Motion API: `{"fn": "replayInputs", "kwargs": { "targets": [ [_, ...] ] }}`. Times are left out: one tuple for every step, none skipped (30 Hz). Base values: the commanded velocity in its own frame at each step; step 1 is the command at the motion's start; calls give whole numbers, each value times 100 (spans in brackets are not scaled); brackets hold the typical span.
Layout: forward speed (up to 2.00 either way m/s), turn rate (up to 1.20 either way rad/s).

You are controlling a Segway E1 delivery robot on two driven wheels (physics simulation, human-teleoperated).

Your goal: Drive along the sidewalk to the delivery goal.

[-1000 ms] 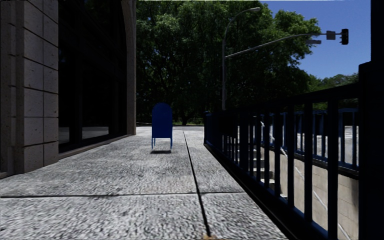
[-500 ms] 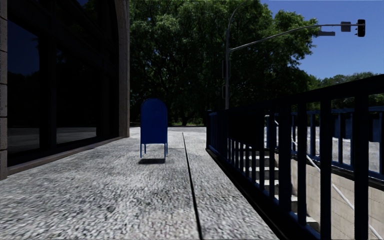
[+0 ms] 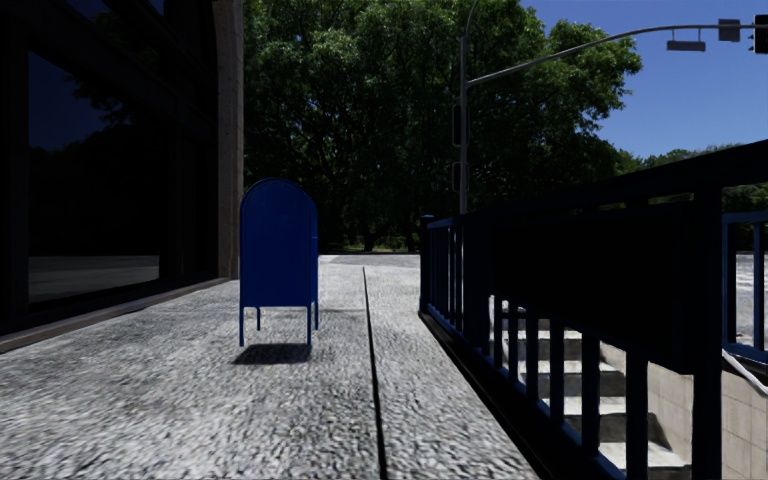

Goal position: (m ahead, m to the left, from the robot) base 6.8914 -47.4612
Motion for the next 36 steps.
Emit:
{"fn": "replayInputs", "kwargs": {
  "targets": [
    [200,0],
    [200,0],
    [200,0],
    [200,0],
    [200,0],
    [200,0],
    [200,0],
    [200,0],
    [200,0],
    [200,0],
    [200,0],
    [200,0],
    [200,0],
    [200,0],
    [200,0],
    [200,0],
    [200,0],
    [200,0],
    [200,0],
    [200,0],
    [200,0],
    [200,0],
    [200,0],
    [200,0],
    [200,0],
    [200,5],
    [200,5],
    [200,11],
    [200,18],
    [200,18],
    [200,26],
    [200,29],
    [200,28],
    [200,28],
    [200,25],
    [200,24]
  ]
}}
